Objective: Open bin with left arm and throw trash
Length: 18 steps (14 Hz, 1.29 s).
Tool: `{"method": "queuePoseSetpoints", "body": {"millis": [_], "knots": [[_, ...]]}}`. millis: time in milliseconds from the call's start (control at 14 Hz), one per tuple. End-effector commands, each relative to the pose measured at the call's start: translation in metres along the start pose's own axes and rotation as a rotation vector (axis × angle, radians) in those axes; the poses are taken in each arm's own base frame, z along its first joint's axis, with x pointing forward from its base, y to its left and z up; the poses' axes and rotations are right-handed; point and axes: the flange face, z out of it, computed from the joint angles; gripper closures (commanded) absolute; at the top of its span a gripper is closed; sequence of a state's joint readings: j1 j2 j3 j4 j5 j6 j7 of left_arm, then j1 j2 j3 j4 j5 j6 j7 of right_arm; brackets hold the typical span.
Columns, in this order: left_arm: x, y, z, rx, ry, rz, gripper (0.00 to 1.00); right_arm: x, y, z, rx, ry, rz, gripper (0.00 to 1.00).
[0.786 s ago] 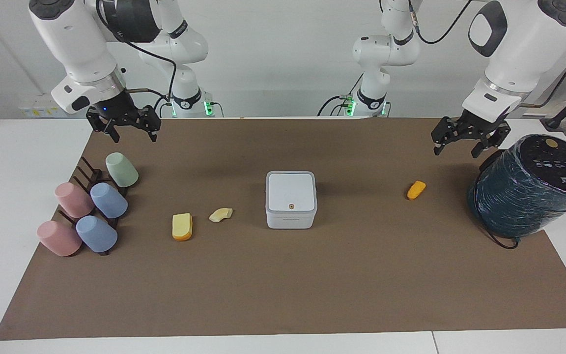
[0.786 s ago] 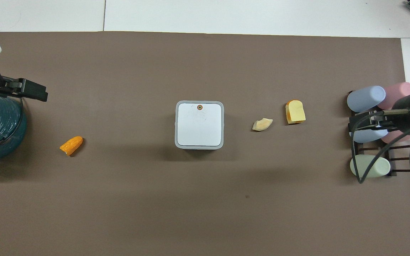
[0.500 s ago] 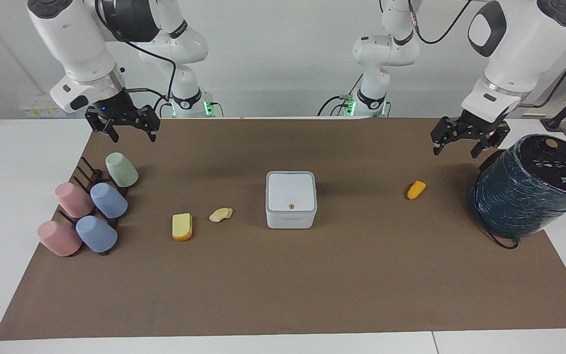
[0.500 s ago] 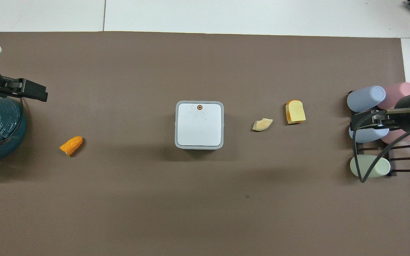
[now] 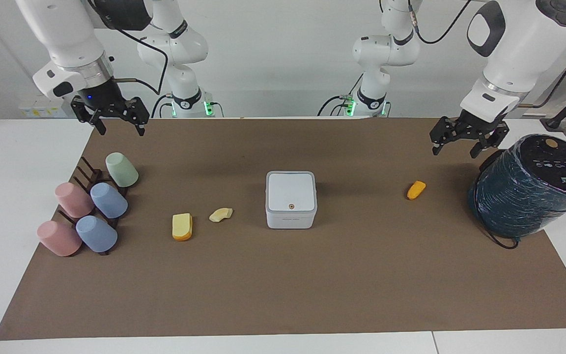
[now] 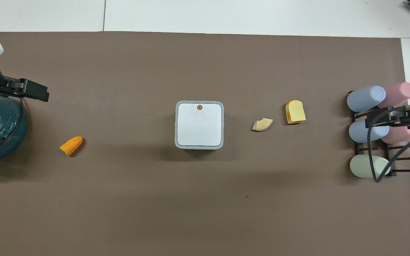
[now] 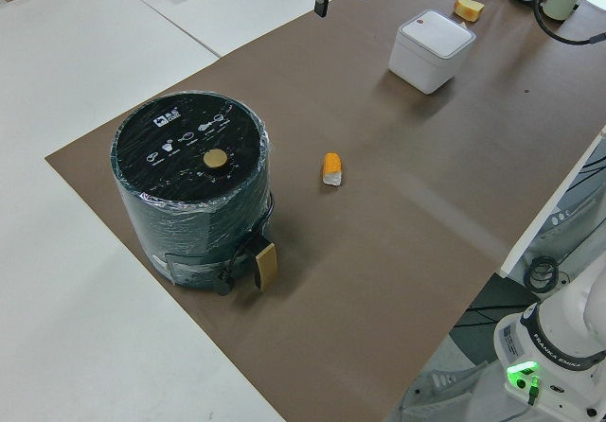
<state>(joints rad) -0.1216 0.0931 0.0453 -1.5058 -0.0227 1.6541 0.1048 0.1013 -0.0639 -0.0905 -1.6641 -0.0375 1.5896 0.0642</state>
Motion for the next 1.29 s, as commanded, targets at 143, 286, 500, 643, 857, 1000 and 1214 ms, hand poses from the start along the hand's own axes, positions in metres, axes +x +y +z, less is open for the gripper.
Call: {"method": "queuePoseSetpoints", "body": {"millis": [143, 286, 500, 643, 857, 1000, 1214], "knots": [[-0.006, 0.013, -0.002, 0.019, 0.012, 0.031, 0.00, 0.001, -0.003, -0.002, -0.024, -0.004, 0.023, 0.00], [-0.007, 0.024, 0.000, 0.015, -0.006, 0.044, 0.30, 0.001, -0.004, -0.001, -0.012, -0.007, 0.022, 0.00], [-0.010, 0.053, 0.003, 0.012, -0.019, 0.012, 0.97, -0.001, -0.004, 0.000, -0.010, -0.010, 0.016, 0.00], [-0.011, 0.085, 0.009, 0.009, -0.020, -0.028, 1.00, -0.001, -0.004, -0.001, -0.010, -0.008, 0.016, 0.00], [-0.011, 0.127, 0.017, -0.003, -0.030, -0.071, 1.00, -0.001, -0.003, 0.000, -0.009, -0.013, 0.019, 0.00], [-0.007, 0.169, 0.035, -0.026, -0.018, -0.141, 1.00, -0.003, -0.002, 0.002, -0.010, -0.027, 0.025, 0.00], [-0.004, 0.223, 0.061, -0.092, -0.002, -0.187, 1.00, -0.002, -0.011, 0.000, -0.012, -0.014, 0.010, 0.00]]}}
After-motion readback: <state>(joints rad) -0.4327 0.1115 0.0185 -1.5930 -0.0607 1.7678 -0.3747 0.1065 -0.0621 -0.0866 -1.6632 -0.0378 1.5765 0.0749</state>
